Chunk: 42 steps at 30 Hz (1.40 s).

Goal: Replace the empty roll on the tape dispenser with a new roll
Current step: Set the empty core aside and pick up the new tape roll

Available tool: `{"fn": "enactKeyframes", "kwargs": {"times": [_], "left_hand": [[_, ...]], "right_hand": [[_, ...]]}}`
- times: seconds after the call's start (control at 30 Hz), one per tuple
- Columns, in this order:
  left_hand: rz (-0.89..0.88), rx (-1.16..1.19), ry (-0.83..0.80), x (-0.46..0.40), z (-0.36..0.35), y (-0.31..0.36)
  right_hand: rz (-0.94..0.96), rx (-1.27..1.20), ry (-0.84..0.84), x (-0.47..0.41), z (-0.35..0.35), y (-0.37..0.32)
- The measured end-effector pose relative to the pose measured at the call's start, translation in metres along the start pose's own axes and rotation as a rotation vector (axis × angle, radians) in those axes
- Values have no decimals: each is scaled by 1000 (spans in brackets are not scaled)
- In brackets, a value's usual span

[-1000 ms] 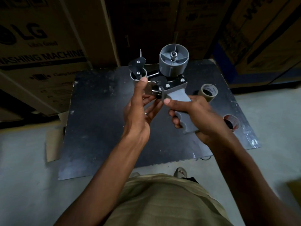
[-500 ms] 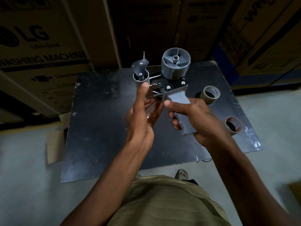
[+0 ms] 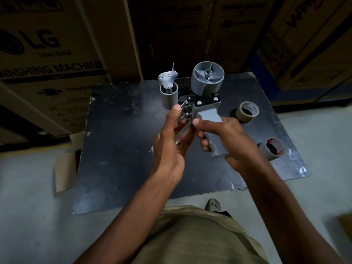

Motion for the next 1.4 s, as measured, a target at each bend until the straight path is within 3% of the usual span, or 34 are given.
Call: {"fn": "enactKeyframes", "kwargs": {"times": [0.17,0.53,1.4], "left_hand": [[54,34,62,-12,24,-4],[-57,-142,266,-67,96,-22],[-8,-212,317,-126,147,-49]], "right_hand": [[-12,-14,-13,-6,-2,15],[-93,14,61,-26,-6,64],[-226,161,150,-82,1,215]]}}
Point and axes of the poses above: each hand's wrist, its own x-axis away from the middle knuckle, its own z-axis out of the back of the hand, y = z × x, the point moved 1 cm from there along -x, towards the middle knuckle, and after that the axes turned 8 degrees about z, right-handed, at the moved point
